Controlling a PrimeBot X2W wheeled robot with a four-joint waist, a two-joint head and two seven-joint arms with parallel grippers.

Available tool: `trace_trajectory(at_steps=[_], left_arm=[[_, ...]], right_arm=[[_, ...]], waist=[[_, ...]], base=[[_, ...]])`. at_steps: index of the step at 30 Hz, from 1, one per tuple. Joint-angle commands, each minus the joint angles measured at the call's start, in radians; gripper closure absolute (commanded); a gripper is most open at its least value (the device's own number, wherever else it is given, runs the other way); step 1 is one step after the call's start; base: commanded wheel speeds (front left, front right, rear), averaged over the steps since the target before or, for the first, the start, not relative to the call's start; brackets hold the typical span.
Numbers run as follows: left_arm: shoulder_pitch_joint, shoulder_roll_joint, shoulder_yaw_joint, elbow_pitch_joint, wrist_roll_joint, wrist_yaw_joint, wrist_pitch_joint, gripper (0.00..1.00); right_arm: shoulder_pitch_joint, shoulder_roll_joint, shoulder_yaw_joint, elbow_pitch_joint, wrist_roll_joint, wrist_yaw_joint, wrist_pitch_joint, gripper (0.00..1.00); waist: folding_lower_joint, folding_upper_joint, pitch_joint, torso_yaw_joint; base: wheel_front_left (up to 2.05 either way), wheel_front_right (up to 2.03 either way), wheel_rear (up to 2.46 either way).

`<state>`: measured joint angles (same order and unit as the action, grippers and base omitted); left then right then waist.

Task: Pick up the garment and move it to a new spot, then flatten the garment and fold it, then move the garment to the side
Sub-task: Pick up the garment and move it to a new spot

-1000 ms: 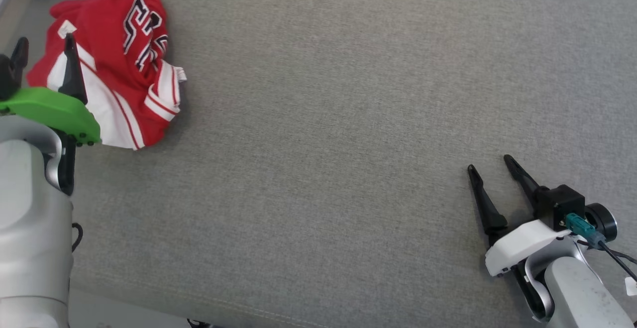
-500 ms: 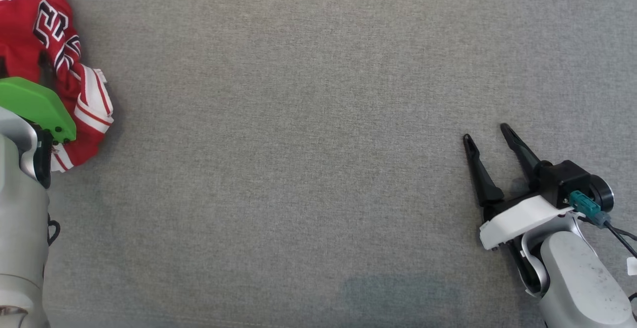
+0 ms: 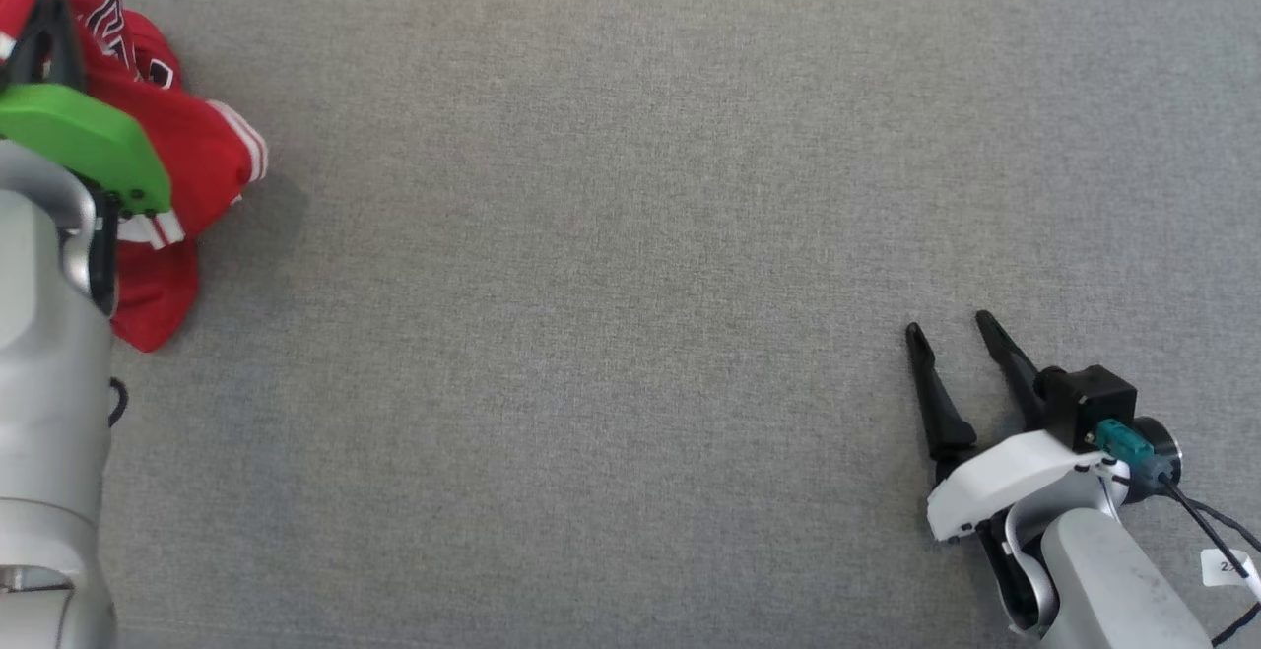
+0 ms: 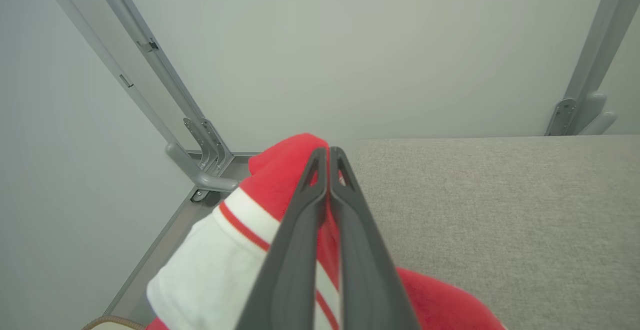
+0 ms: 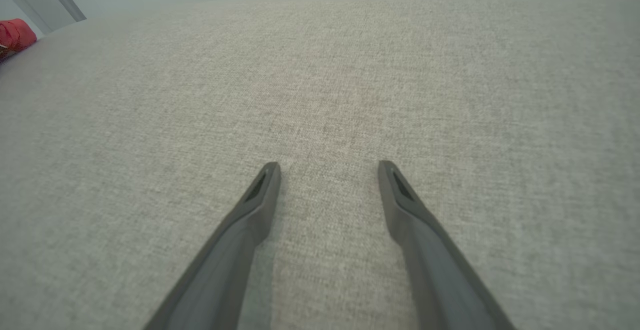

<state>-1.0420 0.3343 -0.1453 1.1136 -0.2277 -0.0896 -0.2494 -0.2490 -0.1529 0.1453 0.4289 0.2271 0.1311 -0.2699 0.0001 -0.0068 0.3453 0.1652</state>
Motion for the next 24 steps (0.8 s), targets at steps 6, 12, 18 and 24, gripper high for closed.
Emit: trace_trajectory(at_steps=[6,12,18,24], left_arm=[[0.048,-0.138,-0.062,-0.157,-0.013,-0.034,-0.016,1.0],[0.167,-0.261,-0.163,-0.328,-0.069,-0.041,-0.015,1.0],[0.256,-0.282,-0.44,-0.514,-0.242,-0.041,-0.015,1.0],[0.297,-0.281,-0.543,-0.62,-0.314,-0.015,-0.015,1.0]], right_arm=[[0.059,0.052,-0.005,0.027,0.019,-0.001,0.006,0.0],[0.088,0.072,-0.024,0.031,0.032,-0.001,0.005,0.0],[0.103,0.082,-0.046,0.034,0.039,-0.001,0.005,0.0],[0.1,0.089,-0.053,0.027,0.043,-0.001,0.005,0.0]], waist=[[-0.0001,0.0068,-0.148,-0.037],[-0.0001,0.0068,-0.18,-0.112],[-0.0001,0.0068,-0.185,-0.212],[-0.0001,0.0068,-0.174,-0.29]], base=[[0.0,0.0,0.0],[0.0,0.0,0.0],[0.0,0.0,0.0],[0.0,0.0,0.0]])
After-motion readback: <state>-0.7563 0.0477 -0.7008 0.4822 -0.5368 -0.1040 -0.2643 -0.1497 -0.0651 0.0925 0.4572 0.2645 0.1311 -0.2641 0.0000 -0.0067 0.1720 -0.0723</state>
